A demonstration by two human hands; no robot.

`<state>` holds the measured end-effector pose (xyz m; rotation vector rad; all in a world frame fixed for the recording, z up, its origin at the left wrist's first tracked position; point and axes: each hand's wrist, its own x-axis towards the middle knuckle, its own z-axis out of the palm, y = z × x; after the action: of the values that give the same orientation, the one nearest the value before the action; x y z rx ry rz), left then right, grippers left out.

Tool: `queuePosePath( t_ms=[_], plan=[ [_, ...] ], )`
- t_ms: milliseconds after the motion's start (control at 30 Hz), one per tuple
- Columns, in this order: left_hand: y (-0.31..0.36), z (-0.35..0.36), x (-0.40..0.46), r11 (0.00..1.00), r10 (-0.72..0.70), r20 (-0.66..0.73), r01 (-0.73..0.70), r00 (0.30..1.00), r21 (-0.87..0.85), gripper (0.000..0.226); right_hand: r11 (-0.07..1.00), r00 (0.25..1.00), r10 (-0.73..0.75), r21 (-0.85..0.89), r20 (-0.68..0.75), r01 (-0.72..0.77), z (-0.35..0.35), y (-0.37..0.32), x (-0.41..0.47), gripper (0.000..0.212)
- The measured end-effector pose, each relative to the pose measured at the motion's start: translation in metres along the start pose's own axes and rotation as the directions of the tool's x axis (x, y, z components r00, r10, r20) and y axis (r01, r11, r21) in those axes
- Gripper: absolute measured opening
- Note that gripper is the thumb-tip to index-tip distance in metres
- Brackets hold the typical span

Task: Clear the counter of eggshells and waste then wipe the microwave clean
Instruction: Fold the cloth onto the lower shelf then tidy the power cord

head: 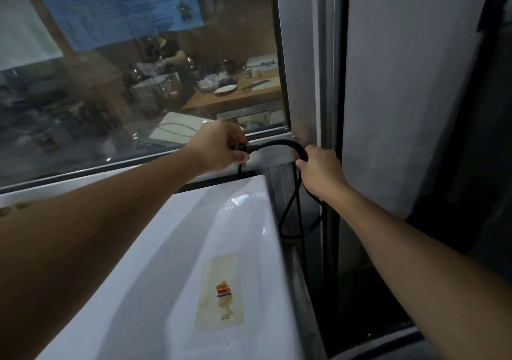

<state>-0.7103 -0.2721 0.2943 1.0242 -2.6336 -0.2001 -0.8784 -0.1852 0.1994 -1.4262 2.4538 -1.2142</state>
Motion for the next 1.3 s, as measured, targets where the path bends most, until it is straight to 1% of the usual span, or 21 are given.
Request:
queuePosePath(
  t_ms=[200, 367, 467, 533, 600, 667, 767, 833, 933, 1067, 1100, 1167, 1267, 1300],
  plan=[
    [0.001, 0.004, 0.002, 1.000, -0.014, -0.017, 0.013, 1.000, -0.008, 0.028, 0.999, 0.998, -0.019, -0.042, -0.052, 0.017, -0.002, 0.005, 0.003, 0.019],
    [0.004, 0.006, 0.002, 1.000, -0.004, -0.023, 0.004, 1.000, -0.010, 0.029, 0.999, 0.997, 0.012, -0.039, -0.076, -0.015, -0.003, 0.010, 0.004, 0.019],
    [0.005, 0.005, 0.002, 1.000, 0.001, -0.030, -0.001, 1.000, -0.003, 0.029, 0.999, 0.997, 0.046, -0.017, -0.067, -0.047, -0.002, 0.012, 0.004, 0.029],
    [0.005, 0.004, 0.001, 1.000, 0.008, -0.028, -0.008, 1.000, 0.007, 0.028, 0.994, 0.996, 0.090, 0.065, -0.029, -0.088, 0.000, 0.011, 0.005, 0.027],
    [0.005, 0.001, 0.001, 1.000, 0.012, -0.039, -0.012, 0.999, 0.017, 0.027, 0.965, 0.992, 0.125, 0.231, 0.023, -0.127, 0.002, 0.008, 0.007, 0.027],
    [0.003, -0.003, 0.002, 1.000, 0.003, -0.070, -0.003, 0.998, 0.013, 0.027, 0.913, 0.986, 0.155, 0.373, 0.060, -0.166, 0.005, 0.003, 0.008, 0.030],
    [-0.001, -0.004, 0.002, 1.000, 0.013, -0.104, -0.011, 0.994, 0.014, 0.027, 0.806, 0.969, 0.195, 0.539, 0.151, -0.246, 0.016, -0.002, 0.007, 0.018],
    [-0.002, 0.002, 0.001, 0.999, 0.034, -0.107, -0.031, 0.994, 0.031, 0.028, 0.766, 0.958, 0.220, 0.576, 0.183, -0.286, 0.026, 0.001, 0.004, 0.011],
    [-0.003, 0.013, 0.000, 0.998, 0.049, -0.126, -0.045, 0.991, 0.033, 0.029, 0.730, 0.943, 0.260, 0.596, 0.209, -0.334, 0.039, 0.010, 0.000, 0.007],
    [-0.004, 0.022, -0.001, 0.998, 0.052, -0.102, -0.048, 0.993, 0.045, 0.030, 0.704, 0.906, 0.297, 0.572, 0.301, -0.421, 0.056, 0.023, -0.005, 0.006],
    [-0.004, 0.024, -0.002, 0.997, 0.054, -0.090, -0.049, 0.994, 0.057, 0.030, 0.691, 0.896, 0.296, 0.574, 0.330, -0.439, 0.060, 0.027, -0.007, 0.007],
    [-0.003, 0.029, -0.005, 0.995, 0.062, -0.069, -0.056, 0.996, 0.086, 0.029, 0.660, 0.880, 0.293, 0.587, 0.374, -0.469, 0.067, 0.034, -0.012, 0.016],
    [-0.002, 0.034, -0.008, 0.988, 0.079, -0.043, -0.073, 0.996, 0.133, 0.024, 0.678, 0.887, 0.299, 0.576, 0.351, -0.456, 0.074, 0.042, -0.017, 0.036],
    [-0.002, 0.035, -0.010, 0.988, 0.081, -0.042, -0.075, 0.996, 0.134, 0.024, 0.683, 0.887, 0.301, 0.569, 0.351, -0.457, 0.075, 0.043, -0.018, 0.039]
  ],
)
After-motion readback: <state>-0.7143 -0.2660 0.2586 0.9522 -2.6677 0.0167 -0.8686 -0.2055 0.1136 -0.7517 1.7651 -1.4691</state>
